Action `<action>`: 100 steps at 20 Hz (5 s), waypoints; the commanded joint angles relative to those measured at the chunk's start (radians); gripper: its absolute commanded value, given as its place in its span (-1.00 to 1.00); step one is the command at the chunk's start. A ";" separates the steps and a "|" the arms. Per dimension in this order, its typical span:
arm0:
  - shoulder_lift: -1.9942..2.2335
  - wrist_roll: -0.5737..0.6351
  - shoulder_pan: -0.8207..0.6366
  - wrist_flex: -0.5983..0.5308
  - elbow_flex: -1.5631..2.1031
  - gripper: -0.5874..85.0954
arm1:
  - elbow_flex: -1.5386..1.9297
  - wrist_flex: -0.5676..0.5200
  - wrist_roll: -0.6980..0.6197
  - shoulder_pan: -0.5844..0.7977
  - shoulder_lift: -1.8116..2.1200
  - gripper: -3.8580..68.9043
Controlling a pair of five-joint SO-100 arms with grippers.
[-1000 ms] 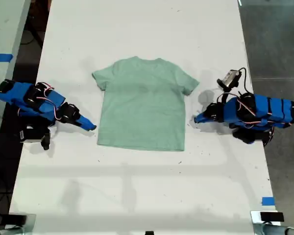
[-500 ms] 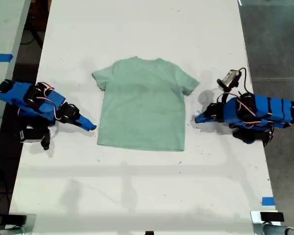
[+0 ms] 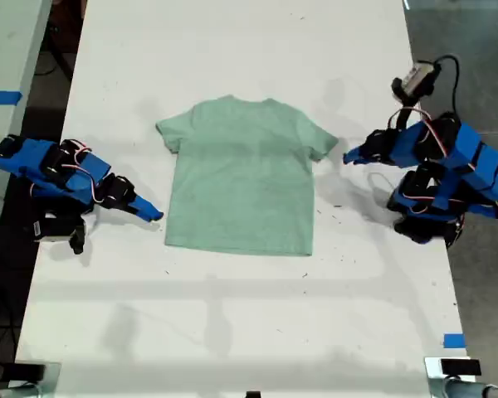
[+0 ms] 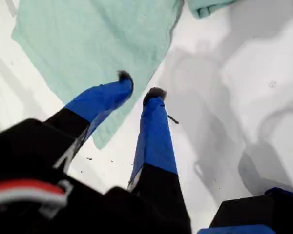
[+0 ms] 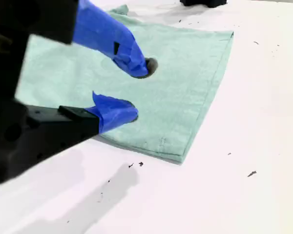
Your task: Fold t shirt
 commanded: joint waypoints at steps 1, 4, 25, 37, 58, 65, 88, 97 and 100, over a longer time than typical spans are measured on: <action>0.005 -0.014 0.008 -0.002 0.008 -0.73 | -0.351 0.011 -0.155 0.170 -0.379 -0.33; 0.005 -0.014 0.008 -0.002 0.008 -0.73 | -0.494 -0.066 -0.265 0.324 -0.699 -0.22; 0.005 -0.014 0.008 -0.002 0.008 -0.73 | -0.715 -0.163 -0.258 0.394 -1.081 -0.86; 0.005 -0.014 0.008 -0.002 0.008 -0.73 | -1.101 -0.410 -0.181 -0.107 -1.505 -0.40; 0.005 -0.009 0.006 -0.002 0.009 -0.72 | 0.859 -0.207 0.078 -0.331 0.730 -0.88; 0.005 -0.009 0.005 -0.002 0.009 -0.72 | 0.853 -0.160 0.206 -0.374 0.733 -0.88; 0.005 -0.009 0.005 -0.002 0.009 -0.72 | 0.853 -0.160 0.206 -0.374 0.733 -0.89; 0.005 -0.009 0.005 -0.002 0.009 -0.72 | 0.853 -0.160 0.207 -0.374 0.733 -0.89; 0.005 -0.009 0.005 -0.002 0.009 -0.72 | 0.853 -0.160 0.207 -0.374 0.733 -0.89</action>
